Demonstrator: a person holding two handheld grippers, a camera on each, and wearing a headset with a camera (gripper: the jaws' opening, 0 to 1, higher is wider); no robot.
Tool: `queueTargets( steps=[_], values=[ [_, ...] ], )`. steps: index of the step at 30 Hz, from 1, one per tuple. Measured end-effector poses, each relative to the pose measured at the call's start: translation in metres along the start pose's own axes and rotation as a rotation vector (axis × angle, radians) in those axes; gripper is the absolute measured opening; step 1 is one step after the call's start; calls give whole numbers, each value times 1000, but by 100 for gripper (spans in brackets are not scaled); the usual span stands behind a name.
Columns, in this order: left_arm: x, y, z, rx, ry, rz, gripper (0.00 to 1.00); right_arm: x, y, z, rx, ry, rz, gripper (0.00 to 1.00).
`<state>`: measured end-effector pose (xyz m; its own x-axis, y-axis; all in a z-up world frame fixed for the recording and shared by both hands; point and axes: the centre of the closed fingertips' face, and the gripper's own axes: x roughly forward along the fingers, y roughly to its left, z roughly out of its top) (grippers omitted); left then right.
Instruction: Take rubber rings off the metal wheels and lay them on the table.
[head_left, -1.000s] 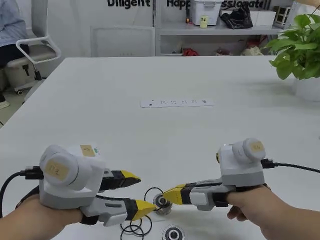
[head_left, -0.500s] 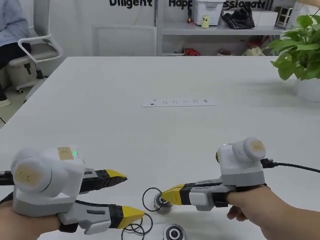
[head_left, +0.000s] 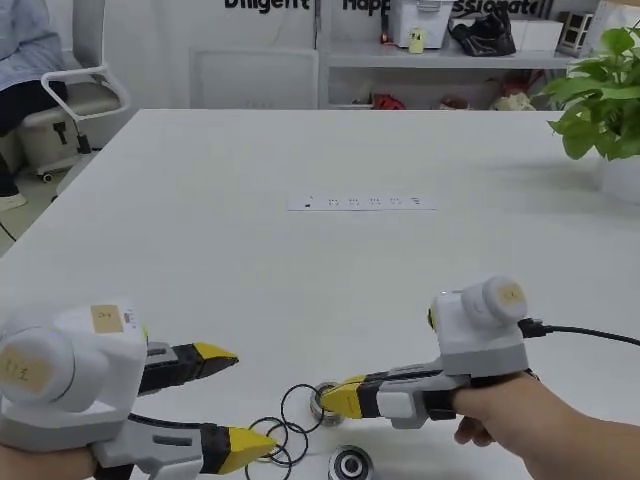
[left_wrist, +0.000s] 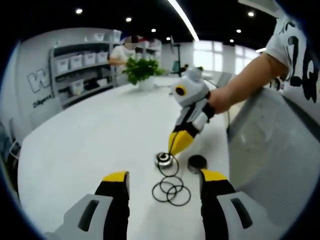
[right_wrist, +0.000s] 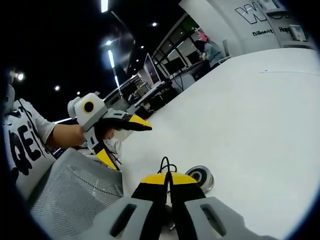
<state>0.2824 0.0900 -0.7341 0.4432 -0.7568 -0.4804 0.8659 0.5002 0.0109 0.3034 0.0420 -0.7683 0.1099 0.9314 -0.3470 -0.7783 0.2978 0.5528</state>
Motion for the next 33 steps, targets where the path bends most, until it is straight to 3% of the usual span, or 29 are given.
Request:
queueTargets(
  steps=[17,33],
  values=[
    [-7,-2,-12,4,20,8,58,9,12,-20,-41,96,40,0],
    [-10,-5,-17,3,34,13,58,14,16,-35,-115,174,44,0]
  ],
)
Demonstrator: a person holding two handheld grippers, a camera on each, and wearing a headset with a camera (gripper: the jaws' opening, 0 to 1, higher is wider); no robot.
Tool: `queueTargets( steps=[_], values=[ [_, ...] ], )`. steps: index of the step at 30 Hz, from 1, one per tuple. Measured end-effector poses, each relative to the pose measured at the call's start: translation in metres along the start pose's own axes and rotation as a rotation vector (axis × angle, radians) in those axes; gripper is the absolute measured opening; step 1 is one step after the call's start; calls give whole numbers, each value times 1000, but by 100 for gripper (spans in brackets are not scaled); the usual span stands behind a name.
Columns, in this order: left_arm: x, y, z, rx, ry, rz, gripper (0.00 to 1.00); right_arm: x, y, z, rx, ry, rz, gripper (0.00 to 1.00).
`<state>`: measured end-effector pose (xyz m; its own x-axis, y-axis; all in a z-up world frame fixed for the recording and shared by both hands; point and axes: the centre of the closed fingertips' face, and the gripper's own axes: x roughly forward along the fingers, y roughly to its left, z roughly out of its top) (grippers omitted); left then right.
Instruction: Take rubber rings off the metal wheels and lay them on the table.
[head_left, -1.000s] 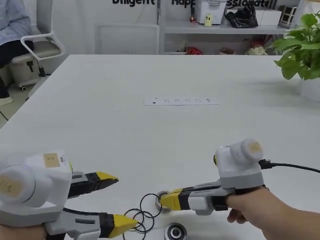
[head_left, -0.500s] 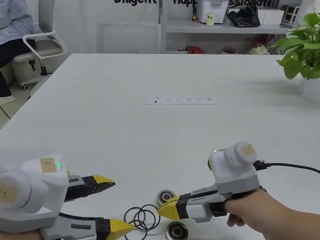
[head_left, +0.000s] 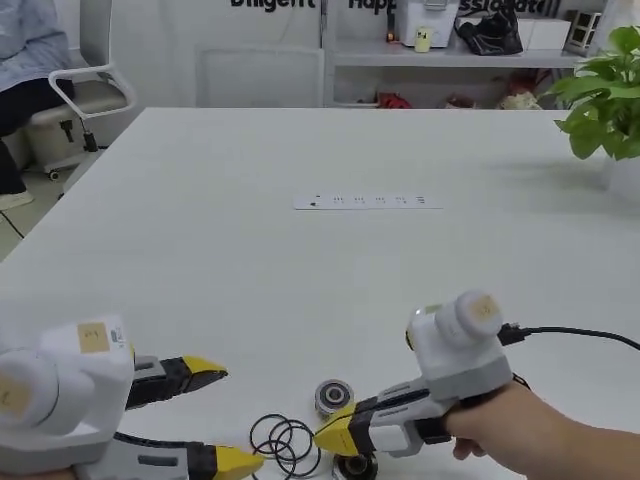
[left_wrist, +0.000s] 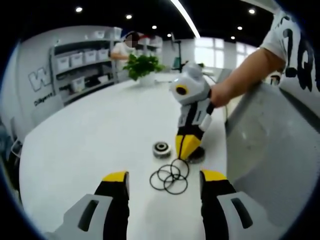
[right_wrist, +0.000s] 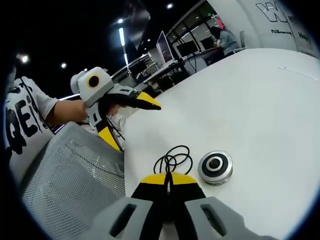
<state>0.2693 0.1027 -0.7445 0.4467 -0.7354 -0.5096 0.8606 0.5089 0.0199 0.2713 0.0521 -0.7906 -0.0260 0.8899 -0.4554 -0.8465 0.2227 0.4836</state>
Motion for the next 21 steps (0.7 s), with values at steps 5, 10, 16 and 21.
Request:
queueTargets(
  steps=[5,10,16,21],
  values=[
    [1,-1,-2,7,9,-1,58,1,0,-2,-20,11,-8,0],
    [1,-2,-2,8,11,-2,58,1,-3,-1,-36,10,-25,0],
    [1,-4,-3,8,17,-4,57,2,-3,-1,-64,17,-33,0],
    [0,-4,-3,4,15,0,57,0,1,5,-55,-9,-9,0]
  ],
)
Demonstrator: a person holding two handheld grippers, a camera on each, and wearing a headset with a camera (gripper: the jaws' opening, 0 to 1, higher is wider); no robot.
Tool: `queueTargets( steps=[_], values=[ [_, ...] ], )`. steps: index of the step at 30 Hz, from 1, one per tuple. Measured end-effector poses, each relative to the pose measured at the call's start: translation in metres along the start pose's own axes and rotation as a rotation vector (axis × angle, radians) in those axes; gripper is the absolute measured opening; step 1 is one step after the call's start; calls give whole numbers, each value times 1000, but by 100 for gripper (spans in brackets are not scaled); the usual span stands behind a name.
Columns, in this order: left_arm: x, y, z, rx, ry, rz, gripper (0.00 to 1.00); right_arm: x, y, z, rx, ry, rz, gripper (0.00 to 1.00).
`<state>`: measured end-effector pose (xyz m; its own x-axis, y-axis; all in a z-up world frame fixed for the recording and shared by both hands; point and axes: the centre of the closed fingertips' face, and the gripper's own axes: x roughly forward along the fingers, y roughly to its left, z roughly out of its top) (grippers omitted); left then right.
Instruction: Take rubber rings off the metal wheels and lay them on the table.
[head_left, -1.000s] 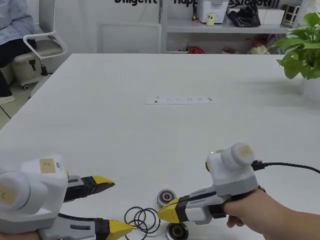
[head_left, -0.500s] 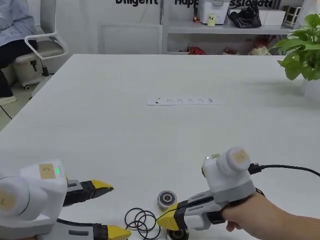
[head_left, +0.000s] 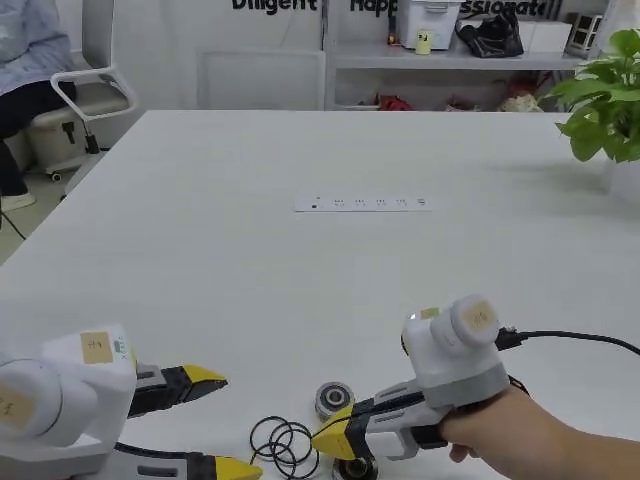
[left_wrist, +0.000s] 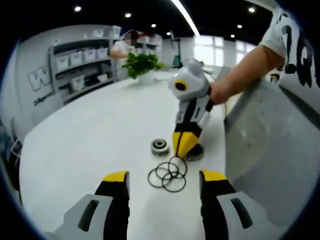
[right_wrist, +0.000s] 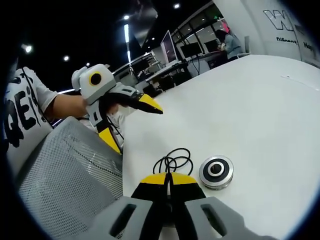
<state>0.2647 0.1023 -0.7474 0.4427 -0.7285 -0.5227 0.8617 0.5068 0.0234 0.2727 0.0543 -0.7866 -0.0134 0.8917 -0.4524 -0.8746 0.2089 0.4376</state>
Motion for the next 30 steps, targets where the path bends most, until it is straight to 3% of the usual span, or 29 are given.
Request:
queueTargets(
  steps=[5,10,30],
  values=[
    [-1,0,0,-2,1,2,57,-2,4,4,27,-25,30,0],
    [-1,1,-1,-2,4,2,57,0,6,2,33,-16,45,0],
    [1,1,-7,8,20,-5,57,6,1,-7,0,22,15,0]
  ],
)
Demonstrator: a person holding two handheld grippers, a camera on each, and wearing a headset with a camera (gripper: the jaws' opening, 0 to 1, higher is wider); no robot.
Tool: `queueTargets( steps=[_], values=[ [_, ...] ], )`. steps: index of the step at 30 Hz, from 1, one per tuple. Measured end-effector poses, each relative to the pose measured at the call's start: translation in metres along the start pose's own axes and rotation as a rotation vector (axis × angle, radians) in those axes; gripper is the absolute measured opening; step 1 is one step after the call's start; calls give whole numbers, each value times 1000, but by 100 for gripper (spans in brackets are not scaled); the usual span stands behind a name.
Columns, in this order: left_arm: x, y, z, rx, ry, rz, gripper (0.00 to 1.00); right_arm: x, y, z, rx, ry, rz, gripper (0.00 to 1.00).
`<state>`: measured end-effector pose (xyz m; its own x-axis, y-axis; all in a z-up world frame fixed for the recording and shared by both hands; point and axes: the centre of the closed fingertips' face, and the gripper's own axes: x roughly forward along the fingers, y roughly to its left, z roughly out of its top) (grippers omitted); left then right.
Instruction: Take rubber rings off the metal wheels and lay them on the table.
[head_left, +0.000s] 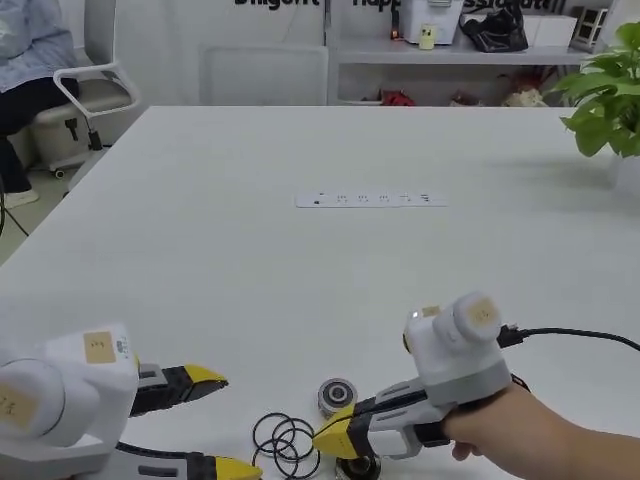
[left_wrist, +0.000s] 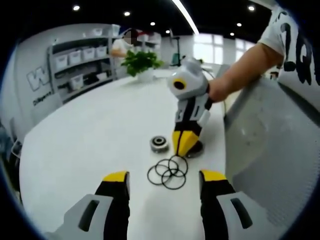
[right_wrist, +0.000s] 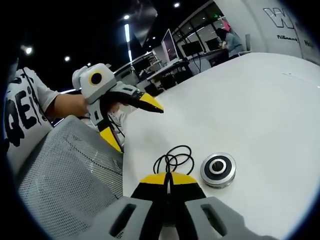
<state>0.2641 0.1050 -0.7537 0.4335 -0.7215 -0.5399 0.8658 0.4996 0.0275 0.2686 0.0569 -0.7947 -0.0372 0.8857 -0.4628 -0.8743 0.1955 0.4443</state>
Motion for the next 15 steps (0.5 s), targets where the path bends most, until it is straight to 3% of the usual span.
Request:
queueTargets(
  steps=[15],
  values=[
    [0,-2,-1,4,8,-3,57,2,-1,-2,-68,24,-18,8]
  ],
)
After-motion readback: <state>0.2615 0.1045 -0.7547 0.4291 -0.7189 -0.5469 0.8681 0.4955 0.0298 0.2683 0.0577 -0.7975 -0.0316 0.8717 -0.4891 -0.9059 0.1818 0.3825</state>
